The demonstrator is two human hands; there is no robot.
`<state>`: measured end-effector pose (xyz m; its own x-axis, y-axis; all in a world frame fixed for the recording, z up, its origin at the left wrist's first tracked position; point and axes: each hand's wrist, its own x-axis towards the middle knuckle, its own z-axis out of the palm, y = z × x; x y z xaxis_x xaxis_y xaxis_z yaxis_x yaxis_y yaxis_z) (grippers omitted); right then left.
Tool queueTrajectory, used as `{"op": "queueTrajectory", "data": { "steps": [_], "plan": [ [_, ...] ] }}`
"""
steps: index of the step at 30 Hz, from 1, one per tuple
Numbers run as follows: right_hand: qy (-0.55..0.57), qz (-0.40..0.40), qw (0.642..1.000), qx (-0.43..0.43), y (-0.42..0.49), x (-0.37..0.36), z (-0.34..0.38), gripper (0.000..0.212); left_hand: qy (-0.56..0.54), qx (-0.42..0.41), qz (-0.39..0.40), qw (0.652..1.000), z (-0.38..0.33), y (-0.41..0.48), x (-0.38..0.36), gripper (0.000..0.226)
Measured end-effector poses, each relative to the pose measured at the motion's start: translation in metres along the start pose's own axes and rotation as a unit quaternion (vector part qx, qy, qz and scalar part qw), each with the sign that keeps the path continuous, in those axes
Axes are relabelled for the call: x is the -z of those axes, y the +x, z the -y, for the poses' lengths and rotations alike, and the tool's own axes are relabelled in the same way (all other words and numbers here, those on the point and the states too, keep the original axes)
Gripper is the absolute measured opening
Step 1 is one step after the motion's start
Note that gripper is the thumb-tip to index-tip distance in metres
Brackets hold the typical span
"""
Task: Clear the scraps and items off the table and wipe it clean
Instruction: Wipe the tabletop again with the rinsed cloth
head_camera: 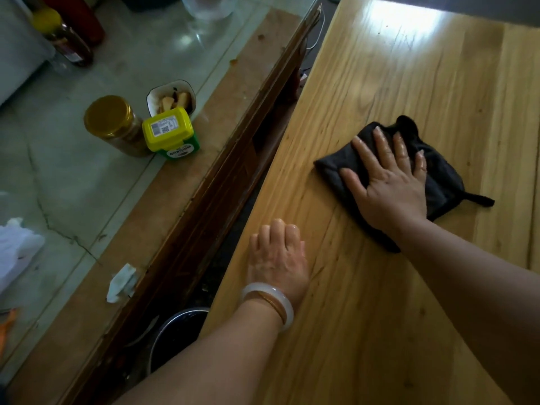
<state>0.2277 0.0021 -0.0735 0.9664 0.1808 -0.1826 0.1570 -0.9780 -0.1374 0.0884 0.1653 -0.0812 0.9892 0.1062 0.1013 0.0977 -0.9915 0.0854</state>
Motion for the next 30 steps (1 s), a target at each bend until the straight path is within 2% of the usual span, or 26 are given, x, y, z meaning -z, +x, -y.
{"op": "queueTrajectory", "data": {
  "steps": [3,5,9,13,16,20,24,30],
  "plan": [
    [0.027,-0.002,0.998,-0.051,0.021,-0.002,0.03,0.065,0.0,-0.002,-0.005,1.0,0.0,-0.001,-0.001,0.018],
    [0.031,0.001,0.999,-0.038,0.03,-0.003,0.053,0.065,0.006,-0.007,-0.004,1.0,0.001,-0.004,-0.002,0.015],
    [0.003,0.012,0.995,0.095,0.033,-0.006,0.087,0.064,0.0,-0.001,-0.008,1.0,0.007,-0.005,-0.006,0.013],
    [-0.01,0.035,0.971,0.238,0.022,-0.01,0.097,0.061,-0.005,0.017,-0.025,1.0,0.014,-0.008,-0.008,0.014],
    [-0.013,0.049,0.952,0.302,0.01,-0.009,0.086,0.058,-0.003,0.018,-0.027,0.999,0.007,-0.008,-0.007,0.018],
    [-0.009,0.054,0.943,0.328,-0.008,-0.005,0.062,0.053,-0.01,0.009,-0.029,0.999,-0.002,-0.007,-0.006,0.02],
    [-0.005,0.059,0.943,0.327,-0.021,-0.005,0.041,0.053,-0.013,0.006,-0.023,1.0,-0.002,-0.008,-0.005,0.008],
    [-0.027,0.045,0.96,0.276,-0.002,0.007,-0.019,0.059,-0.003,0.008,0.008,1.0,-0.001,-0.005,0.001,0.021]
  ]
}}
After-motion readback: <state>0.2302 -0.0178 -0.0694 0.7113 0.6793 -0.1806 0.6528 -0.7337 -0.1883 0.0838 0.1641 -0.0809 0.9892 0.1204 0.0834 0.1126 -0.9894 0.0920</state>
